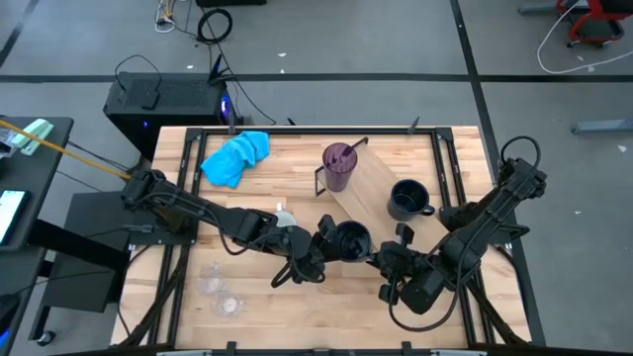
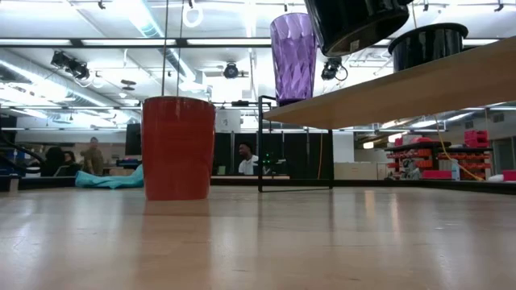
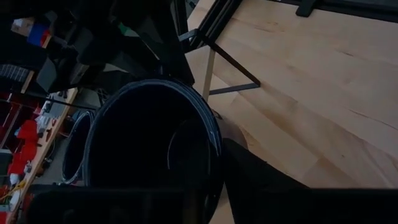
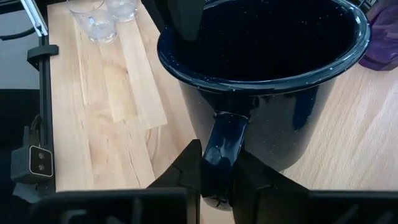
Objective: Stack small to large cups/mugs on shelf
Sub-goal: Put the black mug on the shelf aligned with the other black mug
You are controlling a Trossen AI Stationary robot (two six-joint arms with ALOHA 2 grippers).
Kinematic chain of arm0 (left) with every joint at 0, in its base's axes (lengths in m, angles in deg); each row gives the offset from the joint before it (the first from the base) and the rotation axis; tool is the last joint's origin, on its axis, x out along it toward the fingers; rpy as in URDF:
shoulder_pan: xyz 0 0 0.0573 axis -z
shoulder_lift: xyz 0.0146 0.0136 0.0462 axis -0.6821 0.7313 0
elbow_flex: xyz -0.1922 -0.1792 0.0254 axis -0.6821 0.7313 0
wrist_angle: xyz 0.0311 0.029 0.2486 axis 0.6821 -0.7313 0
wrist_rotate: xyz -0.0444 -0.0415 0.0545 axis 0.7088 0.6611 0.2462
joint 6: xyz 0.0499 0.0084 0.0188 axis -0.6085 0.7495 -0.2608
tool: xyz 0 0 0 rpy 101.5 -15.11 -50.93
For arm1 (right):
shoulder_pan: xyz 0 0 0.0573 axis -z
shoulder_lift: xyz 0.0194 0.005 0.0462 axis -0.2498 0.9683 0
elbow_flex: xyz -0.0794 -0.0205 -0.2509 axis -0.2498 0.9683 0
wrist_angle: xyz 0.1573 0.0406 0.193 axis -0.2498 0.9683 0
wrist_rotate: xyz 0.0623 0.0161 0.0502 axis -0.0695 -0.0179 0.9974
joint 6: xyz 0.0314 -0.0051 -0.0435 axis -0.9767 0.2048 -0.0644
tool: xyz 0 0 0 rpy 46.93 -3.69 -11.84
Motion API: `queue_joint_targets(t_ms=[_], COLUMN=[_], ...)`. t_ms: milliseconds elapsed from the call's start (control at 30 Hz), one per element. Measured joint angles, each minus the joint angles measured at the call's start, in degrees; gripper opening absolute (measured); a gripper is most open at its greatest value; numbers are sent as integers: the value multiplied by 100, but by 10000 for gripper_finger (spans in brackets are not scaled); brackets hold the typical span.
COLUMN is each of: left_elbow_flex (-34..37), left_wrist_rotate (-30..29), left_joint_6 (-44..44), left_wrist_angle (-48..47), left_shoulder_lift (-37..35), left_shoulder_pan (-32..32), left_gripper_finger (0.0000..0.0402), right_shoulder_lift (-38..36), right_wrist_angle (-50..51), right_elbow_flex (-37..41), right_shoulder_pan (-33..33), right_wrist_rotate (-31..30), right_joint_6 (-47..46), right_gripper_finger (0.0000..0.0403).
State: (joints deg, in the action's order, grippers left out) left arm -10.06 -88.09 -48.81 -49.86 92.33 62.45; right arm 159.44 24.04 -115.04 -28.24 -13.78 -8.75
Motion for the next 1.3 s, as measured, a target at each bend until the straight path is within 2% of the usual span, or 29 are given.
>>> queue_joint_targets(t_ms=[400,700,833,967,1133,1300], left_elbow_flex=[0,0,0,-7,-7,-6], left_wrist_rotate=[-14,-470,-520,-498,-300,-274], left_joint_6=[-10,-170,-100,382,1158,1999], left_wrist_angle=[51,104,59,-132,-986,-1771], left_shoulder_lift=[0,-6,-205,-611,-1069,-1189], left_shoulder_pan=[0,314,525,751,947,927], left_gripper_finger=[81,185,213,213,190,171], right_shoulder_lift=[0,0,0,0,0,-2], right_wrist_angle=[9,232,359,533,1001,1381], right_elbow_flex=[2,2,4,4,4,4], right_shoulder_pan=[0,0,-2,-61,-270,-622], right_wrist_rotate=[-18,-40,-42,-63,-81,-465], right_joint_6=[0,-187,-309,-553,-1064,-1746], right_gripper_finger=[50,52,50,52,51,54])
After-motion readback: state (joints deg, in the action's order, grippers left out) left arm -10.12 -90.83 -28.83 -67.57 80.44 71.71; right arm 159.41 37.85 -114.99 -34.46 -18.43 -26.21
